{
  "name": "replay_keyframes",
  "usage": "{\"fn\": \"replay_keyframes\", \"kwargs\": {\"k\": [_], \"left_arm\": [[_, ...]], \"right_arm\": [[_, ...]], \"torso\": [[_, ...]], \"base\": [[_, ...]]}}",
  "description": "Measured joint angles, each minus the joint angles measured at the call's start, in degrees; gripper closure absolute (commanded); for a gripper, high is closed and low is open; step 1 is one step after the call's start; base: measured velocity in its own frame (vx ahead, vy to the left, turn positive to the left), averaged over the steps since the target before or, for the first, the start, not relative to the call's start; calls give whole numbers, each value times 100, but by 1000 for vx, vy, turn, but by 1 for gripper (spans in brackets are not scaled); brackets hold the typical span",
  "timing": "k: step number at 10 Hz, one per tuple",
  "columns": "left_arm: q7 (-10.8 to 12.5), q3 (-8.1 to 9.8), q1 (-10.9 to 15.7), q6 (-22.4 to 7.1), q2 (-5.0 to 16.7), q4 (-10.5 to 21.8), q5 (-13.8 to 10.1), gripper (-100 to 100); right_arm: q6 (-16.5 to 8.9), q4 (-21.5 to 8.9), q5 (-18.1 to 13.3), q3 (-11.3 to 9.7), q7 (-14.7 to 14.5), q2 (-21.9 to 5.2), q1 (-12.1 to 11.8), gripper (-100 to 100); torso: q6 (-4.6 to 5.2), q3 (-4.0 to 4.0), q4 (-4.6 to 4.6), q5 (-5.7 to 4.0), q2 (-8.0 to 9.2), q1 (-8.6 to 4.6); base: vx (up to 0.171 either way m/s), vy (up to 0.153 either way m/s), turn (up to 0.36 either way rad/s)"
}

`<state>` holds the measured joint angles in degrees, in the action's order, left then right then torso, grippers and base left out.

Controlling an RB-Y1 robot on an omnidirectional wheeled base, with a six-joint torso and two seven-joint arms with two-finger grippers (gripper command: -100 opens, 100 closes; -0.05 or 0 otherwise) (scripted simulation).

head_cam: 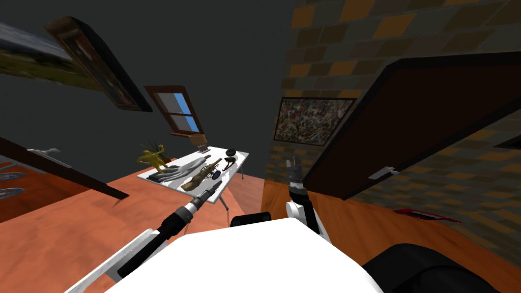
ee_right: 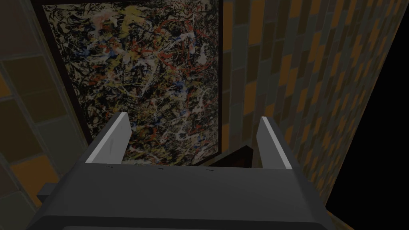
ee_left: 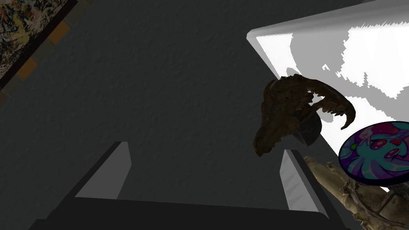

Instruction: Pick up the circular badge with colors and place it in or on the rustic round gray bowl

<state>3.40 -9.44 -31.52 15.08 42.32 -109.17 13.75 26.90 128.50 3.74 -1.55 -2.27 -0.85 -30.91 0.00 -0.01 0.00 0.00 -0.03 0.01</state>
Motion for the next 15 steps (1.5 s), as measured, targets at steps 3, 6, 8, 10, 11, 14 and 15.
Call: {"fn": "replay_keyframes", "kwargs": {"k": [3, 6, 8, 10, 11, 14, 15], "left_arm": [[35, -163, -38, -57, 468, 358, 69, -100], [86, -293, -64, -142, 934, 653, 91, -100], [122, -337, -82, -115, 1293, 911, 74, -100], [107, -421, -99, -75, 1571, 1227, 88, -100], [110, -461, -122, -115, 1742, 1305, 81, -100], [139, -551, -160, -134, 2245, 1646, 35, -100], [127, -594, -210, -201, 2395, 1725, 36, -100]], "right_arm": [[0, 0, 0, 0, 0, 0, 0, 0], [0, 0, 0, 0, 0, 0, 0, 0], [0, 0, 0, 0, 0, 0, 0, 0], [0, 0, 0, 1, 0, 0, -1, 0], [0, 0, 0, 0, 0, 0, -1, 0], [0, 0, 0, 0, 0, 0, -1, 0], [0, 0, 0, 0, 0, 0, 0, 0]], "torso": [[0, -1, 0, 0, -2, -2], [2, -2, -1, -1, -4, -5], [-1, -2, -1, -1, -4, -2], [-5, -3, -1, 0, -5, -2], [-2, -2, -1, -1, -4, -2], [-2, -3, -1, -1, -5, -3], [0, -4, -1, -1, -7, -5]], "base": [[7, -7, -105], [12, -12, -170], [17, -12, -204], [14, -5, -95], [21, -15, -267], [17, -9, -171], [17, -4, -81]]}}
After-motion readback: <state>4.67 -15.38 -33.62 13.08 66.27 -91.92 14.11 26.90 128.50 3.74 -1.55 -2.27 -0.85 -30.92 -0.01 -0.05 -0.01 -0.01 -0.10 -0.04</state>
